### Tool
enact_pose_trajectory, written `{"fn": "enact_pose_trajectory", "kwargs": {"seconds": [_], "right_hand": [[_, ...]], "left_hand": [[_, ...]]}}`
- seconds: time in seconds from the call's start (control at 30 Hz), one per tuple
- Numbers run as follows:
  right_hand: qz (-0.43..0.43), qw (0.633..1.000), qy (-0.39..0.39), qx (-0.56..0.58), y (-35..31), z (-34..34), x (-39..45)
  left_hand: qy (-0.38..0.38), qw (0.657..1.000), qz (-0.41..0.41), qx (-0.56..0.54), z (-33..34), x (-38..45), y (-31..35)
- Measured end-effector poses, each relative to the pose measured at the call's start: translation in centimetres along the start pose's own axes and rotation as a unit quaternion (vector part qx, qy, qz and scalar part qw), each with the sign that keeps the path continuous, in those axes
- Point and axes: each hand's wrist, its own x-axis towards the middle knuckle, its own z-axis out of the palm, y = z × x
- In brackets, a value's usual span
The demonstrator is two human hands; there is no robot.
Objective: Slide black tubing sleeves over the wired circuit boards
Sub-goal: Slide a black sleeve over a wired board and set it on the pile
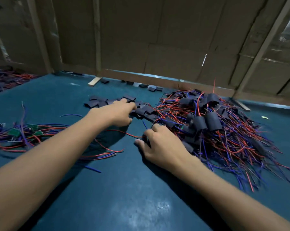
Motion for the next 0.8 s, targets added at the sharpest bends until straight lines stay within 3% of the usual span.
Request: {"fn": "enact_pose_trajectory", "kwargs": {"seconds": [0.13,0.27,0.3,0.4,0.5,0.67,0.73,0.8], "right_hand": [[-0.082,0.991,0.066,0.083,2.2,0.7,-0.6],[-0.006,0.935,0.168,0.313,2.5,0.1,-1.6],[0.031,0.903,0.154,0.400,2.6,-0.3,-1.6],[0.111,0.752,0.064,0.647,2.8,-1.6,-1.0],[0.160,0.678,0.010,0.718,3.2,-2.3,-0.8],[0.179,0.622,-0.112,0.754,4.4,-3.2,-1.2],[0.165,0.624,-0.174,0.744,4.9,-3.5,-1.5],[0.150,0.650,-0.212,0.714,5.2,-3.6,-1.8]], "left_hand": [[0.051,0.998,-0.001,0.038,2.4,-0.3,-0.3],[0.129,0.989,0.008,0.066,4.1,-1.1,-0.4],[0.136,0.989,0.005,0.054,4.1,-1.1,-0.4],[0.140,0.990,0.006,0.017,3.8,-1.5,-0.3],[0.182,0.982,0.029,-0.042,3.2,-2.3,-0.3],[0.236,0.968,0.049,-0.072,3.4,-2.3,-0.7],[0.234,0.965,0.041,-0.112,3.7,-1.7,-0.9],[0.199,0.975,0.016,-0.092,3.9,-0.9,-1.1]]}}
